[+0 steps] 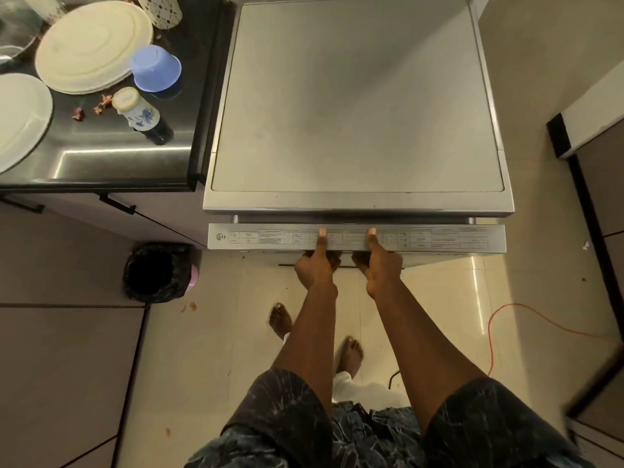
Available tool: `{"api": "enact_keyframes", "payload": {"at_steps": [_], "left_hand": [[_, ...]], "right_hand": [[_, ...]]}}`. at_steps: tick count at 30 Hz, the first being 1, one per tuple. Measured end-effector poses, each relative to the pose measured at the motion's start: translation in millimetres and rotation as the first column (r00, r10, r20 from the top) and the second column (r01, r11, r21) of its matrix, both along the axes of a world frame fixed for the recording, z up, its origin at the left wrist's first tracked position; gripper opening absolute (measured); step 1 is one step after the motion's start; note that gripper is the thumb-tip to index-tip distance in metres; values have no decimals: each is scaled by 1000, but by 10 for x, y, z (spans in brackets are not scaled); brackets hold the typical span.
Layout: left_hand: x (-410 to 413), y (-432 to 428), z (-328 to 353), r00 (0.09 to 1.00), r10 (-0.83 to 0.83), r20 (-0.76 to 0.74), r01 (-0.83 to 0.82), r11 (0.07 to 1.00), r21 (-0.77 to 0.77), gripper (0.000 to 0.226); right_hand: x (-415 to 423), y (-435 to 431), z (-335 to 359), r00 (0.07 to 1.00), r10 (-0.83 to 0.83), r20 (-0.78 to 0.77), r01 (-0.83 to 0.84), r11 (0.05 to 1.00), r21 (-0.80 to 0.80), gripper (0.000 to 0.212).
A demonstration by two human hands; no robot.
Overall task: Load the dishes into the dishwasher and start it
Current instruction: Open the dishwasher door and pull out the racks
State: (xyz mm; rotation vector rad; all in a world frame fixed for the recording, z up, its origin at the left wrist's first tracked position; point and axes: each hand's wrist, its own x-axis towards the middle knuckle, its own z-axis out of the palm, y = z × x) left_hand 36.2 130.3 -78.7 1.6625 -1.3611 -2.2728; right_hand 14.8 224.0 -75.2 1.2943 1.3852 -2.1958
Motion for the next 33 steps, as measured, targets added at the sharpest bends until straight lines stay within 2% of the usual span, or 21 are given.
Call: {"api": "enact_keyframes", "payload": {"at_steps": [2, 3, 4, 5, 7, 9, 10, 12, 14, 16, 18, 20, 23, 27, 30, 33], "left_hand": [[82, -101, 55, 978, -175, 109, 192, 967, -166, 39], [108, -167, 99, 943, -270, 192, 315, 913, -260, 48], [130, -231, 141, 889, -351, 295, 442, 825, -352, 58], [155, -286, 192, 813, -403, 420, 569, 702, -427, 65], [192, -354, 301, 651, -385, 654, 758, 370, -537, 70], [188, -373, 391, 572, -343, 745, 802, 45, -596, 62], [183, -379, 403, 564, -364, 741, 775, -78, -627, 54], [189, -410, 345, 550, -467, 692, 664, -257, -702, 43], [230, -461, 240, 490, -544, 681, 575, -385, -722, 47], [293, -508, 153, 439, -585, 682, 544, -431, -720, 51], [376, -536, 104, 347, -628, 697, 574, -446, -687, 53], [459, -560, 72, 278, -655, 703, 595, -457, -661, 54], [597, -595, 60, 243, -667, 705, 605, -464, -647, 60], [734, -636, 49, 169, -651, 740, 621, -513, -593, 77], [872, -679, 23, 106, -651, 751, 634, -538, -556, 81], [1067, -697, -65, 29, -643, 765, 646, -572, -505, 82]], "right_hand": [[116, 52, 51, 983, 171, 73, -182, 960, 211, 41], [151, 102, 73, 955, 268, 128, -296, 892, 343, 47], [169, 158, 112, 912, 358, 202, -411, 778, 476, 58], [180, 210, 128, 856, 428, 289, -511, 624, 591, 69], [197, 278, 178, 751, 502, 428, -610, 280, 741, 78], [184, 278, 239, 687, 560, 463, -565, 12, 825, 62], [179, 276, 259, 661, 599, 451, -512, -79, 855, 52], [200, 270, 262, 594, 689, 415, -378, -217, 900, 40], [261, 289, 191, 500, 751, 431, -293, -321, 900, 41], [349, 310, 101, 438, 769, 466, -268, -383, 884, 48], [453, 321, 26, 392, 779, 489, -289, -400, 870, 58], [540, 338, -39, 335, 800, 499, -301, -411, 861, 59], [642, 357, -77, 289, 808, 513, -336, -416, 845, 61], [781, 382, -80, 226, 798, 559, -425, -436, 794, 75], [957, 399, -92, 195, 785, 588, -467, -453, 759, 80], [1224, 386, -149, 214, 770, 601, -505, -440, 743, 82]]}}
